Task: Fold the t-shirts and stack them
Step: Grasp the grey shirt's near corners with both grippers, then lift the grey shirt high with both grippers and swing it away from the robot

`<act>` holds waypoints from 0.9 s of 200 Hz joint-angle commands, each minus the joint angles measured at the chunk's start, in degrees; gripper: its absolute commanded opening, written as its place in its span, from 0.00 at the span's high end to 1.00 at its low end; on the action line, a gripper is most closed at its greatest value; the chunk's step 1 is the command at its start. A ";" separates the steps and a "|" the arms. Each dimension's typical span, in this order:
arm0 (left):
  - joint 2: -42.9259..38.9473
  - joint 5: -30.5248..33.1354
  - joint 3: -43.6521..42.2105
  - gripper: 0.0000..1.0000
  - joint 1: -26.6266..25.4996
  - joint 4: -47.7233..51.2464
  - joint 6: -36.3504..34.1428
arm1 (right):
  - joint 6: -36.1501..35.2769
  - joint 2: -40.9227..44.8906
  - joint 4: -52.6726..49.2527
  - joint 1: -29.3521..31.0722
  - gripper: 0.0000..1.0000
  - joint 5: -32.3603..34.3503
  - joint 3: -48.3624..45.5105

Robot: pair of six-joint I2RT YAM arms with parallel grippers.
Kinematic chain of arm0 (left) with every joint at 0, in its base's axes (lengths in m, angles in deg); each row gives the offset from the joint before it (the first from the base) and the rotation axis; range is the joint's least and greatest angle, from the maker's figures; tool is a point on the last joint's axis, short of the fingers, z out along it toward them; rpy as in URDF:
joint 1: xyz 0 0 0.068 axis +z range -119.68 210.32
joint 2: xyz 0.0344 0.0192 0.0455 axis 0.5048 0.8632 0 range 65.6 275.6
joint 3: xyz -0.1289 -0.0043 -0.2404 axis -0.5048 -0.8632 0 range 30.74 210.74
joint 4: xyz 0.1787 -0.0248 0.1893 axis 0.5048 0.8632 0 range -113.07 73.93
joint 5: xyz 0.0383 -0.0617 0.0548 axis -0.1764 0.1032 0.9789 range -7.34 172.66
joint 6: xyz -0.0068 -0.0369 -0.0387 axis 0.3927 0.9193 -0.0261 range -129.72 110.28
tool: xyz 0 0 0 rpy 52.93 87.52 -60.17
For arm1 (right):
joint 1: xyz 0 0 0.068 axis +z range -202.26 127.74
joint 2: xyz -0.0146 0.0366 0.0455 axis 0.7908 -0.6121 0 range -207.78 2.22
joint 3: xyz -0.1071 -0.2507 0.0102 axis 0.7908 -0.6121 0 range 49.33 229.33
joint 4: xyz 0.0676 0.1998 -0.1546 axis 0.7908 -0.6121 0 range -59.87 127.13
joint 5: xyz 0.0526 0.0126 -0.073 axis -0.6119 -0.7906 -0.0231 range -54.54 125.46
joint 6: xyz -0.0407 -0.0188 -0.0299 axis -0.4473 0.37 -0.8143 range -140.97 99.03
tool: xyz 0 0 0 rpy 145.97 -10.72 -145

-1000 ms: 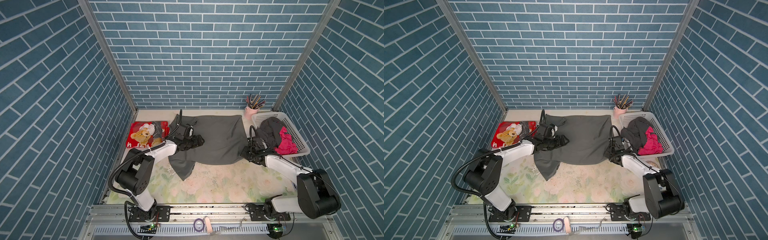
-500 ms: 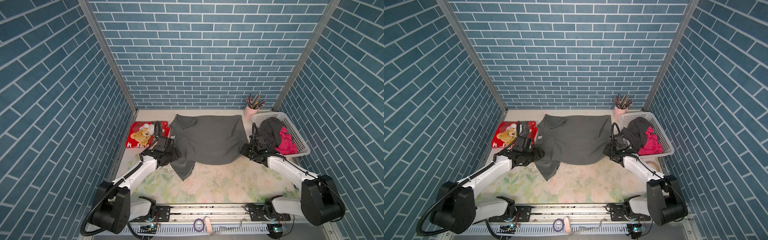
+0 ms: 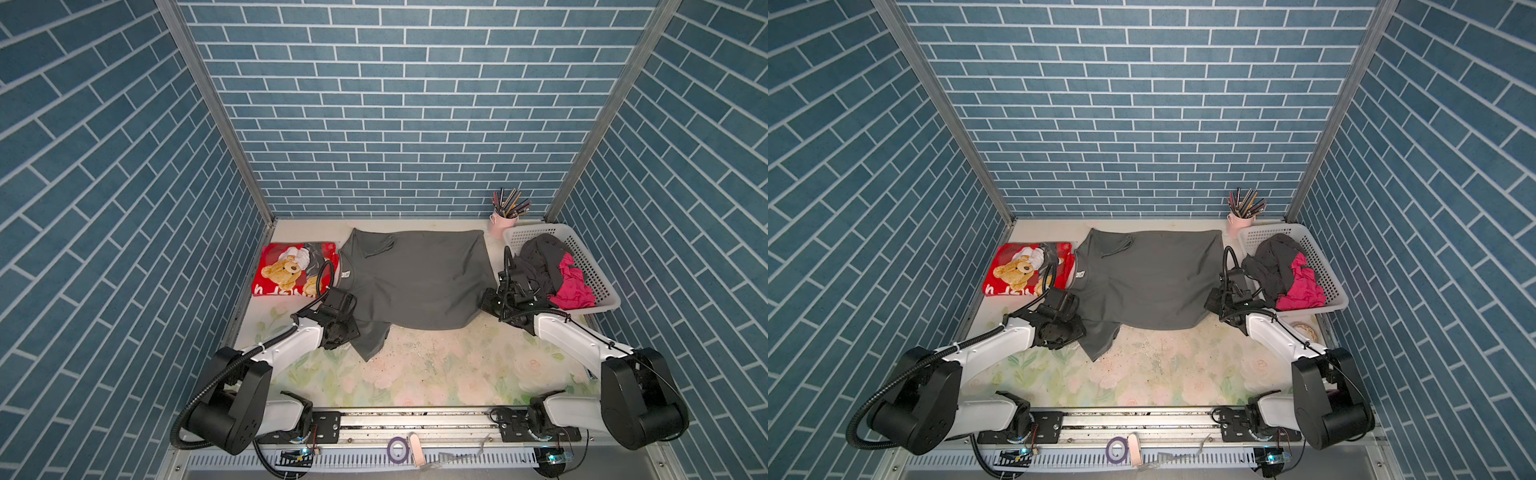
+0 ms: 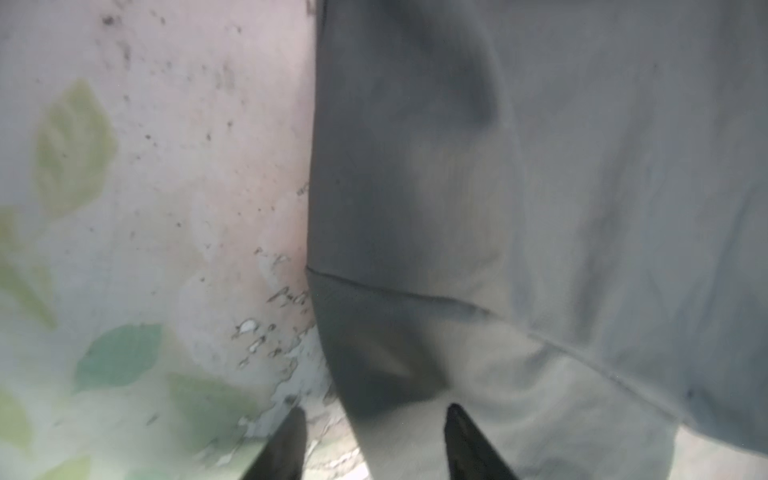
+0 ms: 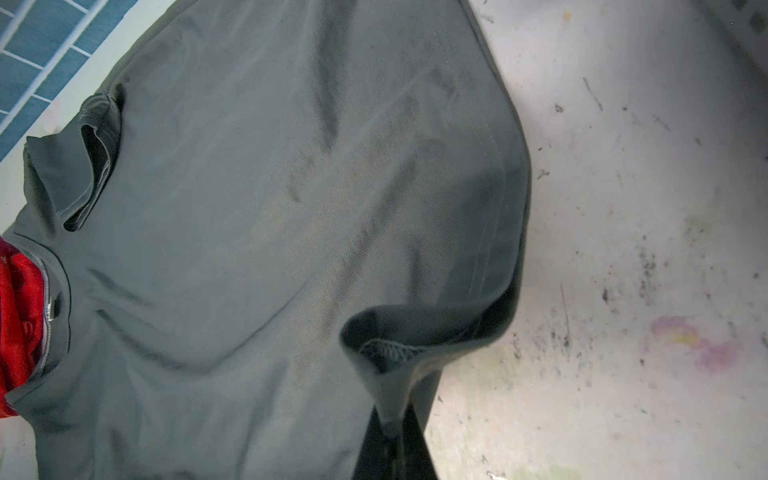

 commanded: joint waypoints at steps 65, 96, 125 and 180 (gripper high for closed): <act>6.97 7.17 0.96 0.74 -7.69 3.07 -5.75 | -0.72 2.19 0.22 -0.04 1.00 0.20 -0.69; 5.91 3.60 -0.30 0.85 -8.41 1.10 -7.53 | -0.63 2.10 0.79 -0.06 1.00 0.11 -1.19; 4.62 0.06 0.20 1.00 -8.49 0.50 -9.40 | -0.71 2.26 0.73 -0.04 1.00 0.10 -1.58; -2.63 5.92 20.00 1.00 -6.01 11.83 -13.65 | -4.39 7.61 -2.20 -0.09 1.00 -0.65 2.67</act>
